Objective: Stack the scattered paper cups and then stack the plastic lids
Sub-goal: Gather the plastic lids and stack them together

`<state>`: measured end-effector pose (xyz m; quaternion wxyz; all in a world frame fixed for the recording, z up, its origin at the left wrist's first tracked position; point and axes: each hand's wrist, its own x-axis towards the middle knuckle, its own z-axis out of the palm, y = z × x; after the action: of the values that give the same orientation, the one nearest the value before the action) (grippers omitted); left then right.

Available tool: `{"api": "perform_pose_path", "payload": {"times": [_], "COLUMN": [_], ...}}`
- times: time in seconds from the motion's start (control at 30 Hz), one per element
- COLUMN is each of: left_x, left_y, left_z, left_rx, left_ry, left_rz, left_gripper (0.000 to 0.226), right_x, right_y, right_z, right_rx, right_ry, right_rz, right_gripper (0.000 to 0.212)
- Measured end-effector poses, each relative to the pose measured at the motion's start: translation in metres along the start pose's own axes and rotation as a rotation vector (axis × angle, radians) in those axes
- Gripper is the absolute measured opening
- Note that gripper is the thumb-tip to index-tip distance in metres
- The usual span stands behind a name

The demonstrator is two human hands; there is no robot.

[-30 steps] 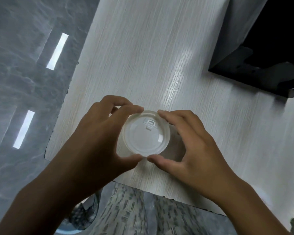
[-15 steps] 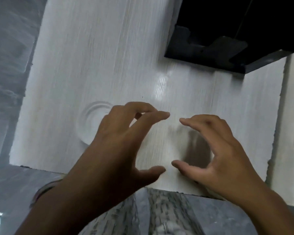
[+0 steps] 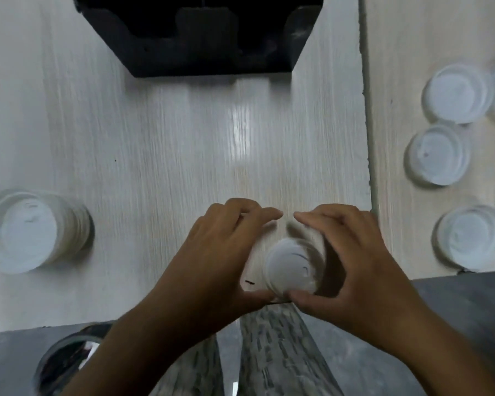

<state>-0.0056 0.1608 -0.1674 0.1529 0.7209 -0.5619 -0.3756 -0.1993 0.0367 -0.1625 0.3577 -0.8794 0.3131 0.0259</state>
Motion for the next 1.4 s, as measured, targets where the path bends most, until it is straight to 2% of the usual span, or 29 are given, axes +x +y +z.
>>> {"api": "perform_pose_path", "payload": {"times": [0.2,0.27,0.47,0.6,0.8,0.9,1.0,1.1,1.27,1.4], "left_x": [0.010,0.011,0.012,0.012,0.002,-0.003,-0.007,-0.012,-0.018,-0.021], "left_y": [0.006,0.006,0.002,-0.006,-0.019,-0.026,-0.029,-0.032,-0.035,-0.033], "left_z": [0.020,0.023,0.018,0.011,-0.018,-0.037,-0.052,-0.061,-0.063,-0.061], "left_rx": [0.081,0.095,0.046,-0.062,-0.360,-0.479,-0.688,-0.843,-0.987,-0.951], "left_ry": [0.028,0.050,0.113,0.111,0.215,0.253,0.219,0.189,0.159,0.203], "left_rz": [0.048,0.037,0.033,0.021,-0.061,-0.098,-0.090,-0.047,-0.040,-0.083], "left_gripper": [0.090,0.089,0.066,0.066,0.079,0.071,0.063,0.066,0.073,0.081], "right_x": [-0.009,-0.008,0.004,0.015,0.035,0.050,0.064,0.072,0.074,0.068], "right_y": [0.015,0.016,0.015,0.006,-0.017,-0.032,-0.046,-0.056,-0.067,-0.070], "right_z": [0.010,0.013,0.018,0.017,0.005,0.002,0.001,0.000,0.005,0.008], "right_rx": [-0.070,-0.088,-0.044,0.000,0.126,0.197,0.238,0.350,0.421,0.557], "right_ry": [-0.077,-0.058,0.056,0.069,0.114,0.165,0.207,0.190,0.144,0.110], "right_rz": [-0.023,-0.041,-0.056,-0.055,-0.028,-0.079,-0.142,-0.178,-0.262,-0.177], "right_gripper": [0.097,0.092,0.072,0.068,0.070,0.072,0.075,0.079,0.077,0.075]}}
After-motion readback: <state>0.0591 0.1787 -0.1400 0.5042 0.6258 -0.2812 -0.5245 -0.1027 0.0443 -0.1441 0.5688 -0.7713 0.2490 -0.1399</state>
